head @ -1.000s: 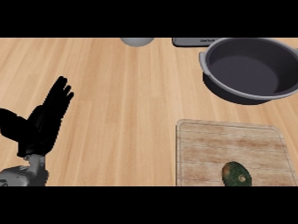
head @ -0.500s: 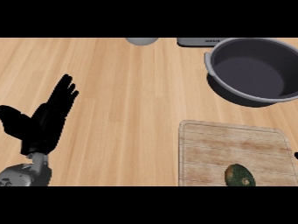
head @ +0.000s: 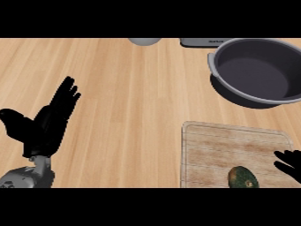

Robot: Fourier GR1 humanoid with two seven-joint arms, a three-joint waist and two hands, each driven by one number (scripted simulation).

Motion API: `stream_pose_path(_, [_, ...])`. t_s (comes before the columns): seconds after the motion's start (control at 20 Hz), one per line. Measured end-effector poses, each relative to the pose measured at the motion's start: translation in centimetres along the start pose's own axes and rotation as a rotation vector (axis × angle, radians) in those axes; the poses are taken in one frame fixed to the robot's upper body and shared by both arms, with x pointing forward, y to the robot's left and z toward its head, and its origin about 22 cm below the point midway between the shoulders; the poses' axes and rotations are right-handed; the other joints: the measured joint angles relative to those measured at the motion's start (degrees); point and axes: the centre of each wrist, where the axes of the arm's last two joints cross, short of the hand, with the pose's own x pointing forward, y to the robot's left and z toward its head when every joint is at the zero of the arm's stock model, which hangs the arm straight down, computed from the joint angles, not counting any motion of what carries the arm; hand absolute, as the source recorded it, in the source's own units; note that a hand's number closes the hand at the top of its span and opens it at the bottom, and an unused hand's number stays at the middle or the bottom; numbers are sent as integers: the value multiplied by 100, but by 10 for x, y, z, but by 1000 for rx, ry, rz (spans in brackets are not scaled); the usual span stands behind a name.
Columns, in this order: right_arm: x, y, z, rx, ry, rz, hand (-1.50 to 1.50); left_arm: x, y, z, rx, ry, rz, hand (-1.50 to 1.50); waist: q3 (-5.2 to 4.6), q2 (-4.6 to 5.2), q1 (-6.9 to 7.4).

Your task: Pick the squash from the cutting board and place it in the pot

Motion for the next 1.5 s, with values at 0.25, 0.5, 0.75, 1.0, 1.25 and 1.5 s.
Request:
stream_pose_path(0.25, [1,16,-9,2,41,21,-150,-3,-4,-1,2,3,-1,0,1,-1,-10])
stream_pose_path(0.5, [11,34,-15,-22,30,-4,-150,0,-6,-6,0,-5,0,0,0,-4,-21])
stream_pose_path(0.75, [16,39,-17,-38,28,-24,-150,2,-2,-4,5,-1,-6,0,0,-5,-17])
stream_pose_path(1.0, [24,44,-28,-32,66,-28,-150,4,-3,-7,3,-4,-1,0,-1,-2,-10])
stream_pose_path(1.25, [24,53,-43,-21,134,0,-150,3,-3,-11,2,-5,0,0,-1,-1,-4])
stream_pose_path(1.5, [17,65,-58,-3,163,28,-150,4,-5,-12,-5,-5,0,0,1,0,-3])
